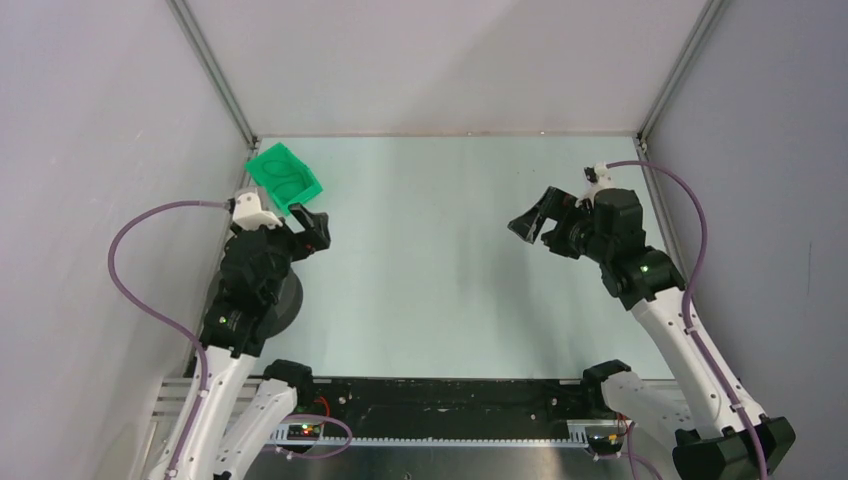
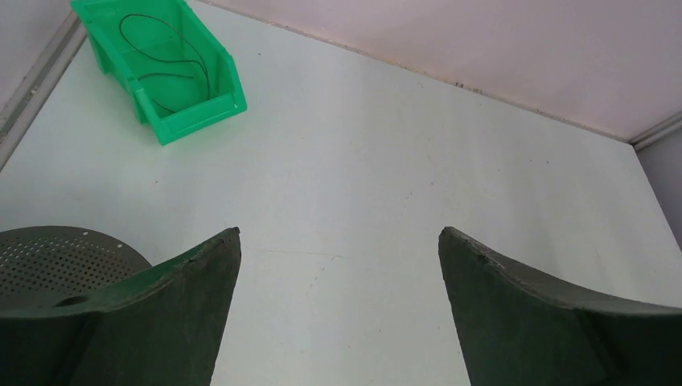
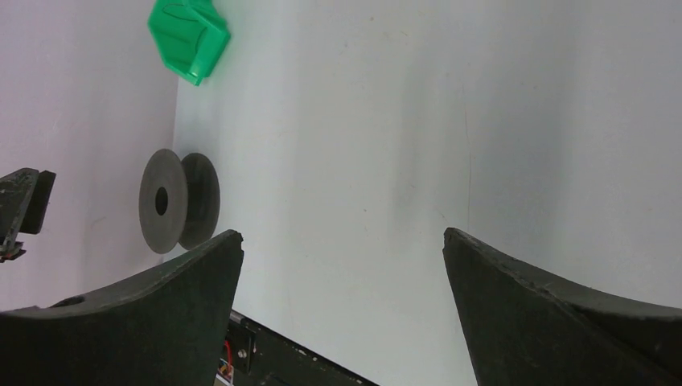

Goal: Wrap the cables

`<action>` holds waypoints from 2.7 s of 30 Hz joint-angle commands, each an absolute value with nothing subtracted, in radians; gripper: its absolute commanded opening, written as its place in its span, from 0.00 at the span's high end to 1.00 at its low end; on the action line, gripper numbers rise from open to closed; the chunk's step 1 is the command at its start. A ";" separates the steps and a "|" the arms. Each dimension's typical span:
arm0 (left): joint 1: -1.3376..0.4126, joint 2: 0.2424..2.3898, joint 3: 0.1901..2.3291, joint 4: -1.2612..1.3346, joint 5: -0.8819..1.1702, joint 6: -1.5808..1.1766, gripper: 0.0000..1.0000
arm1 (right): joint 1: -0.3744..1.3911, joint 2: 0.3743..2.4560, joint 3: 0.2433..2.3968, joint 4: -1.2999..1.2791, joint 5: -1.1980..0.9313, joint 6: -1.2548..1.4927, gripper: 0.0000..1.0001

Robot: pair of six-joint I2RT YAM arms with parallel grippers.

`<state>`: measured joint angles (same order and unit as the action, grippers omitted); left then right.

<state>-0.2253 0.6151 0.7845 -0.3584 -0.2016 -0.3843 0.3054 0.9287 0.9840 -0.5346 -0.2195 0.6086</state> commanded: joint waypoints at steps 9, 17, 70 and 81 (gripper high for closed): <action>-0.214 0.568 0.805 -0.345 -0.221 -0.398 0.05 | 0.395 0.926 0.877 -0.197 -0.274 0.681 0.05; -0.202 0.489 0.790 -0.343 -0.317 -0.394 0.05 | 0.614 1.152 0.839 0.206 -0.189 0.711 0.21; 0.412 1.326 0.807 -0.413 0.053 -0.474 0.09 | 0.743 0.996 0.778 0.158 -0.105 0.581 0.14; 0.169 1.271 0.769 -0.397 0.156 -0.543 0.16 | 0.745 1.040 0.773 0.119 -0.075 0.596 0.16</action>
<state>0.2905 1.3445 0.7948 -0.4305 0.0837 -0.4961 0.7422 1.0233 0.7818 0.1223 -0.1001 0.5926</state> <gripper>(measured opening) 0.847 0.841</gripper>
